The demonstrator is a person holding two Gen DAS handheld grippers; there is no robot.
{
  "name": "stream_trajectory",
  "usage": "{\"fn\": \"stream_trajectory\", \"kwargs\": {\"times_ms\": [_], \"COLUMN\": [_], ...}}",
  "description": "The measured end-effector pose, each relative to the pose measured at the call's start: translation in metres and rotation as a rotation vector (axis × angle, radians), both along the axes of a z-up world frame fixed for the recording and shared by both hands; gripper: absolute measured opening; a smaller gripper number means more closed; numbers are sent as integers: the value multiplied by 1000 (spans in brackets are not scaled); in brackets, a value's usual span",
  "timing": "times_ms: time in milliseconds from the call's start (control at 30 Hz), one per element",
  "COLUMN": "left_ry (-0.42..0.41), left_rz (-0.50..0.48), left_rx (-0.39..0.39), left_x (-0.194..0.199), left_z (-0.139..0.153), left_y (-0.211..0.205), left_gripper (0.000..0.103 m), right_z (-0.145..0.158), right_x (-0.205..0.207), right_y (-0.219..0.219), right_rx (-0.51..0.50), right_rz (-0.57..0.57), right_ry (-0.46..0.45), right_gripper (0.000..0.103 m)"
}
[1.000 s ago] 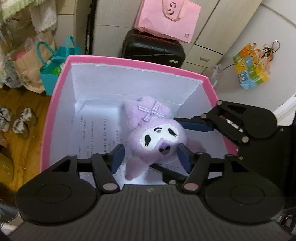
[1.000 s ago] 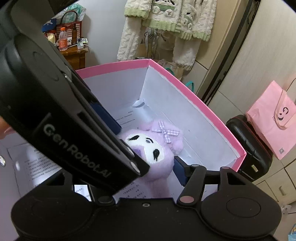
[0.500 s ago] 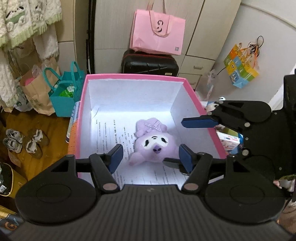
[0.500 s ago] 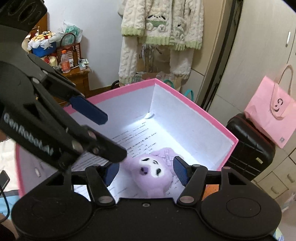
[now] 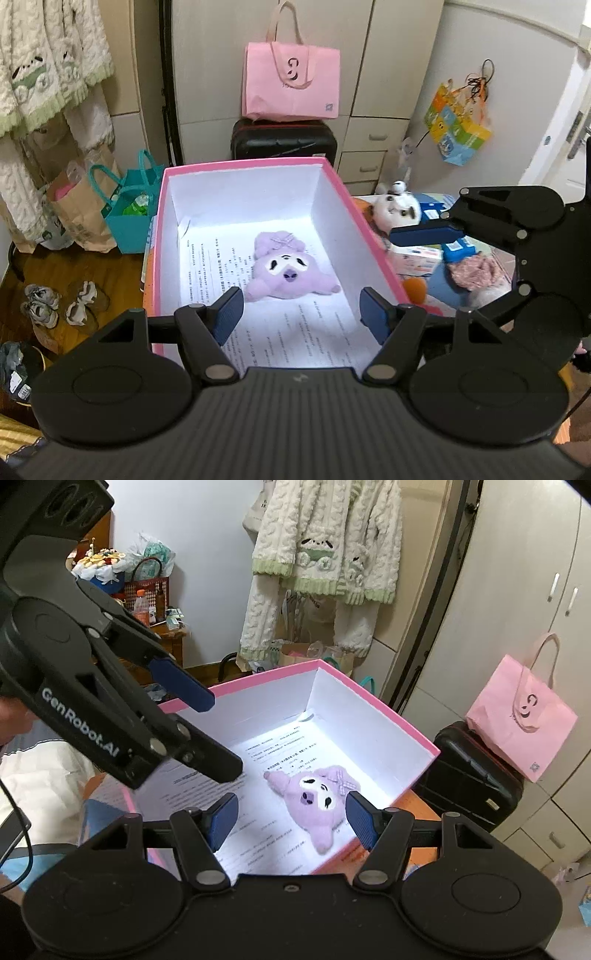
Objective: Organize soft objects
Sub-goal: 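Lower the purple plush into the box and open the left gripper, then move the left tool to the pink pom-pom while the right tool approaches the white bath puff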
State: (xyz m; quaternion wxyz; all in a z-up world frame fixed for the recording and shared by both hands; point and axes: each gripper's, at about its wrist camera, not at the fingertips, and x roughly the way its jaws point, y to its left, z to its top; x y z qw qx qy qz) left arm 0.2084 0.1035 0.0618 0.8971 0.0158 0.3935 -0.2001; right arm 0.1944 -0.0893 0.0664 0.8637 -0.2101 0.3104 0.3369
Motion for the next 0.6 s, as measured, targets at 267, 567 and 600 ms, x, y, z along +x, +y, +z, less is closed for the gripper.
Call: {"fn": "stream_trajectory", "kwargs": {"times_ms": [267,567,600], "left_ry": [-28,-84,-90], "left_rz": [-60,-154,-169], "left_rx": [1,-6,1], "left_x": [-47,-99,-103], "left_z": [17,32,32], "left_y": [-18,-48,-53], "left_gripper": [70,71,71], "right_z": [15,26,27], "right_x": [-40,-78,-82], "right_y": [-24,-62,-68], "right_rx": [-2,-5,-3], "right_rz": [-25,-82,-91], "right_ry": [-46,-96,-103], "right_gripper": [69,70,70]}}
